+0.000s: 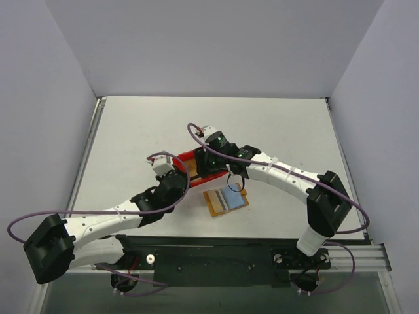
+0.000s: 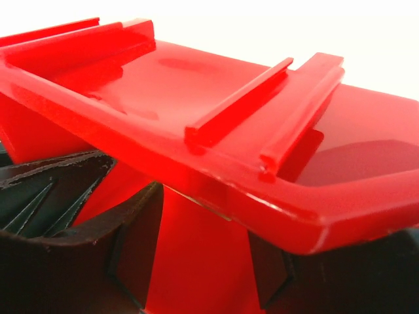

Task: Put the credit cards into the card holder
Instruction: Pick up the credit card from the storage box.

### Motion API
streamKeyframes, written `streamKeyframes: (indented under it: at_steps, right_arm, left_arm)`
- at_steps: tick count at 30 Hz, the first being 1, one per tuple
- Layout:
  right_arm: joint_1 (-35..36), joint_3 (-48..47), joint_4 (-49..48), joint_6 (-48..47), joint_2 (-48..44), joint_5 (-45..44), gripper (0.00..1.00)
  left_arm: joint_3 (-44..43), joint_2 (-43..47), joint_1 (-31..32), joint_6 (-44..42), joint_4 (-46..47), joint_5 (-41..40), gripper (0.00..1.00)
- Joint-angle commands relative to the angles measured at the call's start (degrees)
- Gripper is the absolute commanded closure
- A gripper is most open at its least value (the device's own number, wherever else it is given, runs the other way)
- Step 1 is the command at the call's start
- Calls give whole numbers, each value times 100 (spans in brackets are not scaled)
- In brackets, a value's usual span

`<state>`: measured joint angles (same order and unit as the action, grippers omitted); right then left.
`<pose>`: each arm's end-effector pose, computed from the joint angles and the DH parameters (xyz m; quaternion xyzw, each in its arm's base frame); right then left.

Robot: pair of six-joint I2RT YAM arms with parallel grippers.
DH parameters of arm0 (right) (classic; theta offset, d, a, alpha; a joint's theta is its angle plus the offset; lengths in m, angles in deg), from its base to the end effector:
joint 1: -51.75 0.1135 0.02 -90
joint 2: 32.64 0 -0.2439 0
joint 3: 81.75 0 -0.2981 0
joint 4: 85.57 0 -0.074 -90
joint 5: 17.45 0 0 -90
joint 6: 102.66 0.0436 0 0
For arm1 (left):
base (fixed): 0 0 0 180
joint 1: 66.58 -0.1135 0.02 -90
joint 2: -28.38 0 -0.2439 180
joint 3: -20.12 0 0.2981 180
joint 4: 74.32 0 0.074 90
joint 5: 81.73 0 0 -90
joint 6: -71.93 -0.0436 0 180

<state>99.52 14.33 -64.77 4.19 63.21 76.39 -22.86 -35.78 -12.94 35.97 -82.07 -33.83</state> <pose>0.2905 0.3243 0.2310 -0.2493 0.8412 0.2809 0.3891 0.1923 -0.2120 0.1739 -0.1853 0.8032 -0.2003 0.5296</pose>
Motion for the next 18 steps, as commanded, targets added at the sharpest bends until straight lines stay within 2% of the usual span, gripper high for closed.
streamKeyframes:
  at_steps: [1,18]
  right_arm:
    - [-92,305,-312,38,-137,47,51]
    - [-233,832,-1270,504,-541,1277,55]
  left_arm:
    - [-387,466,49,309,669,255,100]
    - [-273,536,40,353,678,256,100]
